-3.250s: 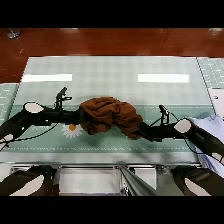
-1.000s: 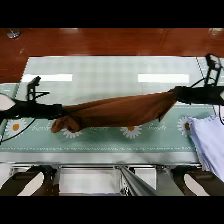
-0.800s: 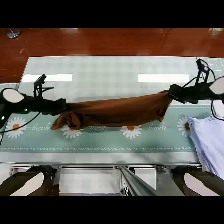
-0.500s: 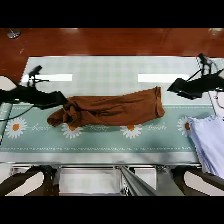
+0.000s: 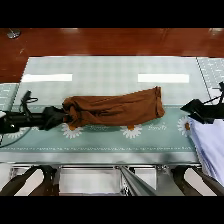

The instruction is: Fold the shirts.

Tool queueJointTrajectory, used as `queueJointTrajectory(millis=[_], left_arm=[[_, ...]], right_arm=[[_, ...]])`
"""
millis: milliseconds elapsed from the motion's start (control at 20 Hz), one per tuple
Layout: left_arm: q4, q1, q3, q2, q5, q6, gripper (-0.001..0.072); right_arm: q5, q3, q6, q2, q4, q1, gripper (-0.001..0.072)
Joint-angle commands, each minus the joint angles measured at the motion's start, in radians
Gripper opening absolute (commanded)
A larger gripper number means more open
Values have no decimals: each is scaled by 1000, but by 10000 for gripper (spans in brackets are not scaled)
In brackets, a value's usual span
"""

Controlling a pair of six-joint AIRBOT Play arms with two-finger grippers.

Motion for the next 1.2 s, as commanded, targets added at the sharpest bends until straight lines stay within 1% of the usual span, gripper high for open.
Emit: queueJointTrajectory(millis=[0, 150, 200, 250, 300, 350, 400, 450, 550, 650, 800, 1050, 1150], left_arm=[[-238, -71, -135, 9, 102, 134, 704], [-264, -221, -133, -12, 260, 171, 700], [-264, -271, -133, -29, 314, 171, 700], [-273, -307, -131, -48, 351, 171, 698], [-275, -337, -121, -68, 374, 171, 681], [-275, -354, -107, -89, 379, 171, 507], [-275, -358, -92, -111, 372, 171, 81], [-275, -357, -76, -129, 369, 179, 27], [-274, -361, -50, -139, 355, 226, 27], [-274, -361, -43, -139, 334, 232, 27], [-275, -361, -43, -139, 334, 231, 27], [-275, -361, -43, -139, 330, 227, 27], [-275, -361, -43, -139, 330, 227, 27]], right_arm=[[-24, -104, -63, 23, 110, 11, 597], [-37, -106, -59, 23, 113, 77, 597], [-44, -106, -59, 22, 113, 99, 597], [-52, -106, -59, 22, 111, 113, 597], [-60, -106, -59, 22, 111, 121, 597], [-68, -106, -58, 22, 106, 127, 597], [-70, -106, -58, 22, 102, 127, 597], [-69, -106, -58, 22, 93, 127, 597], [-68, -106, -54, 22, 72, 127, 597], [-68, -106, -61, 10, 74, 127, 597], [-82, -101, -101, -58, 142, 127, 597], [-80, -47, -154, -243, 262, 127, 597], [-91, -29, -151, -301, 312, 146, 597]])
